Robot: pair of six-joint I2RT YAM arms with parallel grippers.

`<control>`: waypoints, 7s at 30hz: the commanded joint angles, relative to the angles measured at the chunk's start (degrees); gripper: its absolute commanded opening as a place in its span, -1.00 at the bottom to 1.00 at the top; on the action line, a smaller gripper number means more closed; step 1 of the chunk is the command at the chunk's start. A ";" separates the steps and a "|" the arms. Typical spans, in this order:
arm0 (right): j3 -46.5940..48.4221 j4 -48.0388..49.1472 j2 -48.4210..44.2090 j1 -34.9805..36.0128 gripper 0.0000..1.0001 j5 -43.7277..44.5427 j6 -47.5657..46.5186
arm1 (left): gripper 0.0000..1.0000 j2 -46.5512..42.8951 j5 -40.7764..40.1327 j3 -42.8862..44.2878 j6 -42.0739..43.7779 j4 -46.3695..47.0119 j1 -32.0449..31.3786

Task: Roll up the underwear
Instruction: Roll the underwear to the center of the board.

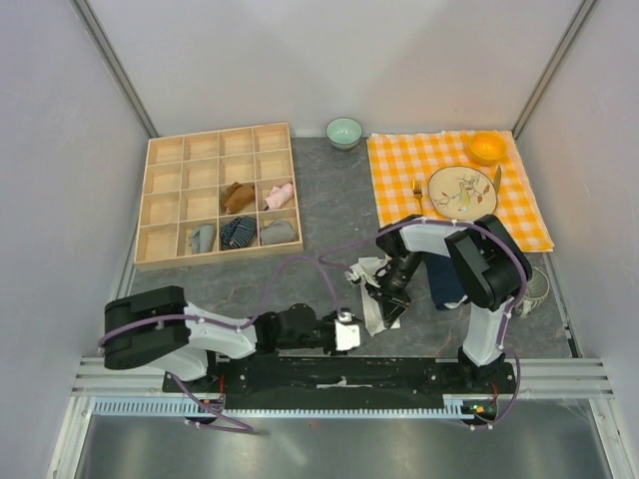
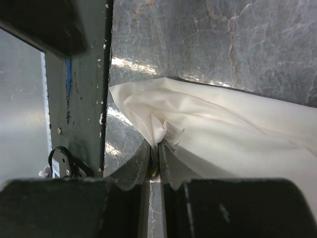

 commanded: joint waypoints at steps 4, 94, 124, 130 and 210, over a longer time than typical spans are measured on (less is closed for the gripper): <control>1.07 -2.61 1.06 -0.71 -0.69 -1.98 -3.47 | 0.15 13.57 -4.87 9.85 13.32 -0.55 -0.71; -9.13 7.86 -12.48 1.67 -0.72 4.18 -2.59 | 0.07 -1.18 1.67 -5.44 -7.02 13.95 5.98; -7.01 4.24 -5.96 -2.20 -0.63 0.83 -5.32 | -0.73 25.81 -18.59 17.68 15.00 -2.57 -5.81; -6.40 6.25 -12.00 -5.71 -0.37 1.36 -2.96 | -0.97 22.92 -12.00 18.03 8.94 -8.55 -4.94; -6.22 1.96 -6.84 -0.10 -0.62 -1.19 -6.02 | 0.33 20.79 -10.14 12.40 11.12 3.14 -4.58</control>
